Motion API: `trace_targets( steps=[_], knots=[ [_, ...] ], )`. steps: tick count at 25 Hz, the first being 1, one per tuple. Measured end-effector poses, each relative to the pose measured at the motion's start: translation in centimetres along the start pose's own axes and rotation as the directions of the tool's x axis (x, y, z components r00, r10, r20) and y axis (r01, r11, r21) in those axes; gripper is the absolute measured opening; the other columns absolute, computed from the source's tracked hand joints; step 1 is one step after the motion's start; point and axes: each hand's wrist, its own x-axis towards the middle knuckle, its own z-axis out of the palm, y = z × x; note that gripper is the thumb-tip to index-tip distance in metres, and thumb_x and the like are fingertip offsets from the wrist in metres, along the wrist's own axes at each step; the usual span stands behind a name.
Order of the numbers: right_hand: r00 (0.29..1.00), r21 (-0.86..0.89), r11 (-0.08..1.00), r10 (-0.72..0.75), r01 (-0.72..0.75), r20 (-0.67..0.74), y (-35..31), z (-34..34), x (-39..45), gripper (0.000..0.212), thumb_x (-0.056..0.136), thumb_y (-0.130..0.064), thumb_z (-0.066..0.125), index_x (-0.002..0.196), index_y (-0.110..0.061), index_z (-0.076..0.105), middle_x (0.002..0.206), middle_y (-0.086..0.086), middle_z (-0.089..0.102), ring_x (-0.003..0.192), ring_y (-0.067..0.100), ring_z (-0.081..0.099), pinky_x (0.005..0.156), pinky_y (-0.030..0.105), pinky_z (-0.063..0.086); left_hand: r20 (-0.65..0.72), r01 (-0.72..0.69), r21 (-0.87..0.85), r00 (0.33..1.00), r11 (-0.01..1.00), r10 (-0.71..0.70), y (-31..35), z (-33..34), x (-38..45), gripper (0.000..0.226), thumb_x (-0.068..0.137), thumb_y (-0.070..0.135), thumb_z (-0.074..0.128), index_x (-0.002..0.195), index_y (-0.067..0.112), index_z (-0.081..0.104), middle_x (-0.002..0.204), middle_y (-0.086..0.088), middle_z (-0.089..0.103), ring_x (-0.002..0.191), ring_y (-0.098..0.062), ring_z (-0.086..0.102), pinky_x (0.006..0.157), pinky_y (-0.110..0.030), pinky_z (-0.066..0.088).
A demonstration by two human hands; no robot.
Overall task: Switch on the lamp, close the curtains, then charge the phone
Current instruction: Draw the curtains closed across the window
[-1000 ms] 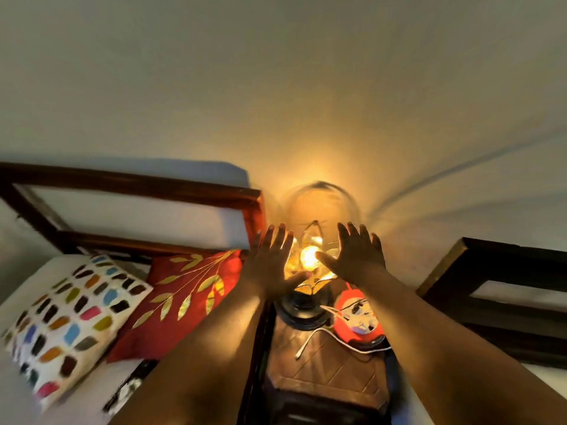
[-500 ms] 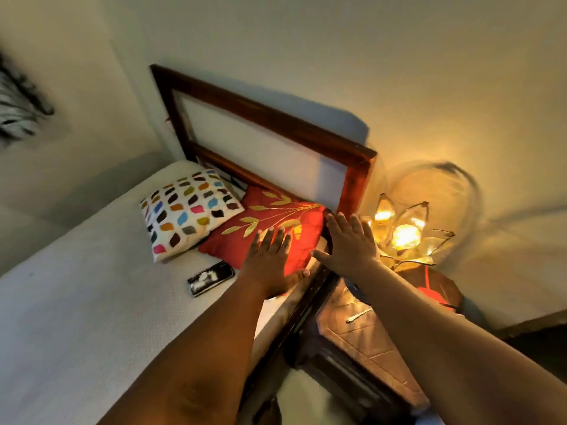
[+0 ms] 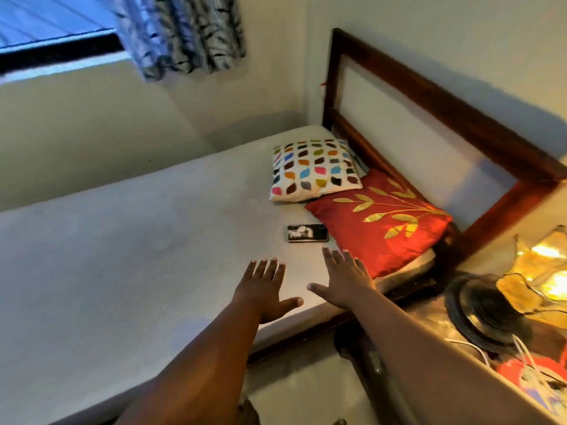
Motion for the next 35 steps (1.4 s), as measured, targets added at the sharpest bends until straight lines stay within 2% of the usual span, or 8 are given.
trace_targets(
  steps=[4,7,12,17,23,30,35],
  knots=[
    [0.990,-0.051,0.994,-0.094,0.100,0.100,-8.0,3.8,0.0,0.099,0.083,-0.069,0.045,0.151,-0.022,-0.008,0.162,0.008,-0.001,0.148,0.031,-0.001,0.118,0.047,0.008,-0.001,0.111,-0.030,0.994,0.993,-0.111,-5.8,2.8,-5.3,0.095,0.082,0.080,0.016,0.151,0.021,-0.009,0.160,-0.006,-0.011,0.146,-0.025,-0.014,0.114,-0.043,-0.015],
    [0.976,-0.108,0.975,-0.179,0.193,0.123,-15.0,5.5,-0.4,0.098,0.083,-0.068,0.048,0.152,-0.022,-0.006,0.162,0.006,0.001,0.148,0.030,0.000,0.118,0.047,0.010,-0.007,0.206,-0.077,0.978,0.976,-0.207,-10.9,4.7,-9.5,0.095,0.081,0.080,0.015,0.151,0.020,-0.010,0.160,-0.006,-0.011,0.146,-0.025,-0.014,0.116,-0.044,-0.014],
    [0.954,-0.190,0.945,-0.231,0.266,0.191,-27.9,7.4,-1.6,0.099,0.082,-0.070,0.047,0.152,-0.020,-0.002,0.162,0.007,0.006,0.148,0.031,0.002,0.117,0.048,0.013,-0.030,0.283,-0.140,0.957,0.949,-0.289,-21.1,7.9,-17.8,0.095,0.081,0.081,0.016,0.151,0.021,-0.008,0.160,-0.005,-0.010,0.147,-0.024,-0.013,0.115,-0.044,-0.014],
    [0.900,-0.247,0.878,-0.343,0.409,0.268,-42.4,10.1,-3.1,0.097,0.081,-0.071,0.048,0.152,-0.021,0.004,0.161,0.006,0.009,0.148,0.030,0.003,0.117,0.049,0.012,-0.001,0.413,-0.189,0.907,0.891,-0.421,-33.0,10.1,-26.3,0.096,0.082,0.080,0.018,0.151,0.019,-0.008,0.160,-0.006,-0.009,0.147,-0.025,-0.010,0.117,-0.044,-0.011],
    [0.825,-0.292,0.780,-0.464,0.554,0.323,-54.5,11.9,-2.1,0.098,0.080,-0.074,0.044,0.152,-0.018,0.006,0.161,0.006,0.013,0.148,0.031,0.005,0.117,0.048,0.013,0.054,0.501,-0.218,0.863,0.837,-0.502,-41.4,12.4,-31.9,0.095,0.083,0.078,0.018,0.151,0.017,-0.008,0.161,-0.007,-0.008,0.148,-0.025,-0.008,0.118,-0.045,-0.009],
    [0.726,-0.292,0.676,-0.550,0.677,0.412,-65.7,15.4,1.2,0.100,0.079,-0.075,0.045,0.151,-0.017,0.008,0.160,0.007,0.014,0.147,0.032,0.006,0.116,0.049,0.013,0.140,0.636,-0.290,0.767,0.715,-0.626,-50.8,15.4,-36.0,0.095,0.083,0.078,0.021,0.151,0.018,-0.007,0.161,-0.007,-0.006,0.148,-0.025,-0.006,0.119,-0.045,-0.007],
    [0.625,-0.322,0.540,-0.613,0.778,0.483,-75.1,16.7,4.0,0.102,0.078,-0.077,0.044,0.151,-0.016,0.006,0.160,0.009,0.013,0.148,0.033,0.005,0.116,0.050,0.013,0.190,0.733,-0.337,0.668,0.591,-0.720,-58.7,15.8,-39.2,0.095,0.083,0.079,0.021,0.152,0.019,-0.005,0.161,-0.007,-0.003,0.148,-0.025,-0.003,0.119,-0.045,-0.005]
  ],
)
